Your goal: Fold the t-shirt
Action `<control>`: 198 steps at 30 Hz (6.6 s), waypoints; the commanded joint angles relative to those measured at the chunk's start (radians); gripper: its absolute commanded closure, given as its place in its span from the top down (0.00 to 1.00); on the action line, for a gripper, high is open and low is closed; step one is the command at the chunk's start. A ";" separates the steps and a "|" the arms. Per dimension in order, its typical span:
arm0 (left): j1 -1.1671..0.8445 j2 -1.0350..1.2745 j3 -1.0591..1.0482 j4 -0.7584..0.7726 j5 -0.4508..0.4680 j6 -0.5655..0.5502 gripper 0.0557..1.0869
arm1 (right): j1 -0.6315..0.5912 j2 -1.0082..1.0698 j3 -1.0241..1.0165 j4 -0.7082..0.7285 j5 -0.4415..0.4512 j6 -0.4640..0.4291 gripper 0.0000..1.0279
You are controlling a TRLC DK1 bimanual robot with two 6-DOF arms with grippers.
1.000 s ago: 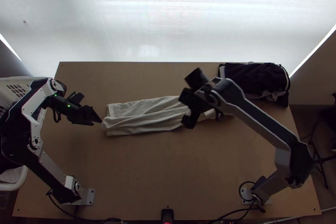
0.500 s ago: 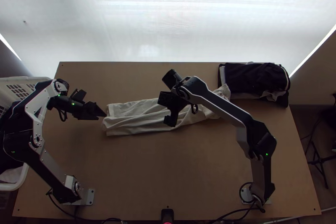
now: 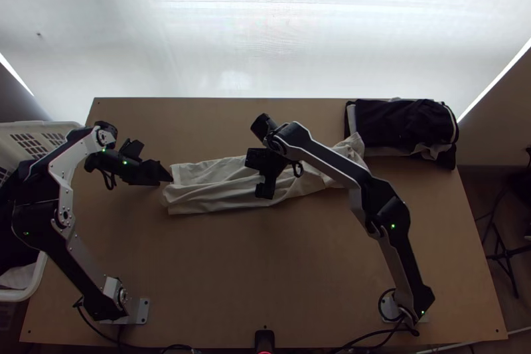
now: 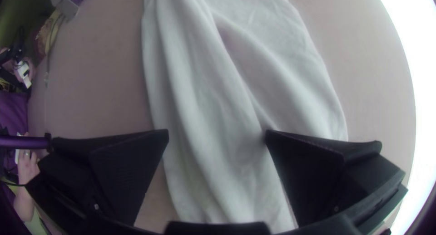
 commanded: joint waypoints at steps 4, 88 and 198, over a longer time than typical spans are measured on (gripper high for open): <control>-0.067 0.021 0.001 0.015 0.057 -0.012 0.96 | -0.036 0.068 0.022 -0.001 -0.018 -0.005 0.96; -0.338 0.000 0.695 -0.341 0.212 0.075 0.03 | -0.291 -0.383 -0.300 -0.009 -0.120 0.130 0.96; -0.637 0.228 0.879 0.081 0.085 -0.264 0.96 | -0.404 -0.630 -0.588 -0.057 -0.192 0.380 0.96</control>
